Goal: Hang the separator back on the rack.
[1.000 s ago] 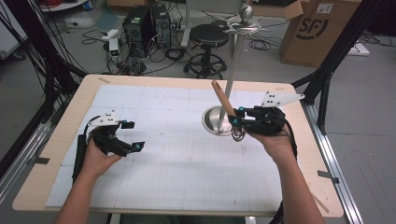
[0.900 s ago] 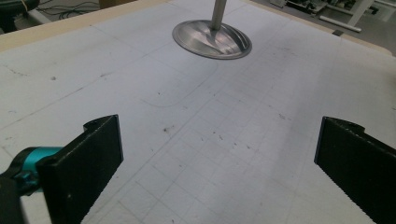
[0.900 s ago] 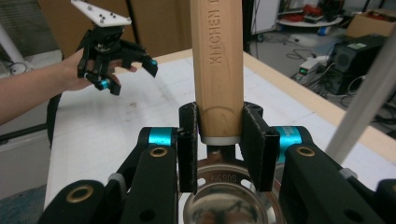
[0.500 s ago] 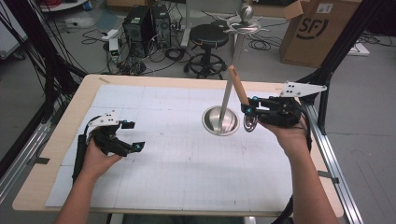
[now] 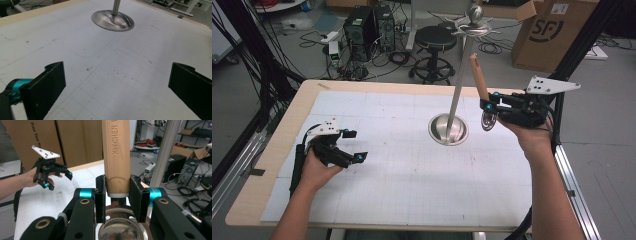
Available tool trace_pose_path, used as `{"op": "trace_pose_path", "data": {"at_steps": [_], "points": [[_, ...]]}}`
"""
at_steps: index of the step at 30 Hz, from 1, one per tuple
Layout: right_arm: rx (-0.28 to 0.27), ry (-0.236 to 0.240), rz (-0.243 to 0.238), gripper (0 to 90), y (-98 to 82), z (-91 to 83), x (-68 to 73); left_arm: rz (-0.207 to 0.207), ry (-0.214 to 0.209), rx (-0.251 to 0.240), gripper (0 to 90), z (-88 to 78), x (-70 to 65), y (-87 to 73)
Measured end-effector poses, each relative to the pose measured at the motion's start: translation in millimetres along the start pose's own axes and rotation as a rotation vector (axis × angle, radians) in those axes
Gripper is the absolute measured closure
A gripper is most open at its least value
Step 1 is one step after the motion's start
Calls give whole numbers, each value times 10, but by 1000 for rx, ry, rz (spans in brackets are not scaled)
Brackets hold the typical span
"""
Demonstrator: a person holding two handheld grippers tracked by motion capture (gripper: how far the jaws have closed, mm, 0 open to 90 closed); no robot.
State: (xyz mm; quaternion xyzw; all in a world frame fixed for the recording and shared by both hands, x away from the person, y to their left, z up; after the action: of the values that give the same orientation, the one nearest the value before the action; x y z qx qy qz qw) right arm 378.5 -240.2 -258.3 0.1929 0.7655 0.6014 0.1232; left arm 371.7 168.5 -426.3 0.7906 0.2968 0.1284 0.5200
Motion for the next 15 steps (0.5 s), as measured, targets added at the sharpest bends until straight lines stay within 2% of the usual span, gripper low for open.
{"op": "trace_pose_path", "data": {"at_steps": [8, 15], "points": [[-19, -30, -9, 689, 157, -71, -74, 3, 0, 2, 17, -11, 1, -1], [-10, -73, -11, 689, 264, -135, -166, 0, 3, 3, 17, -9, 11, -6]]}}
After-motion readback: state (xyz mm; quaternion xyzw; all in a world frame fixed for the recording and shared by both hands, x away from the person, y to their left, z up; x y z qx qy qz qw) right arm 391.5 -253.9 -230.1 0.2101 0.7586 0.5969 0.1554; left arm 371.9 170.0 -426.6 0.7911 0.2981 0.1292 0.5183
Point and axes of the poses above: each handheld gripper's, and its own axes: z roughly forward along the jaws, y roughly out of its top, x roughly to its left, the point moved 7 cm from there along z, roughly forward along the jaws, and after that the axes turned 6 degrees about y, right-handed, at the moved point
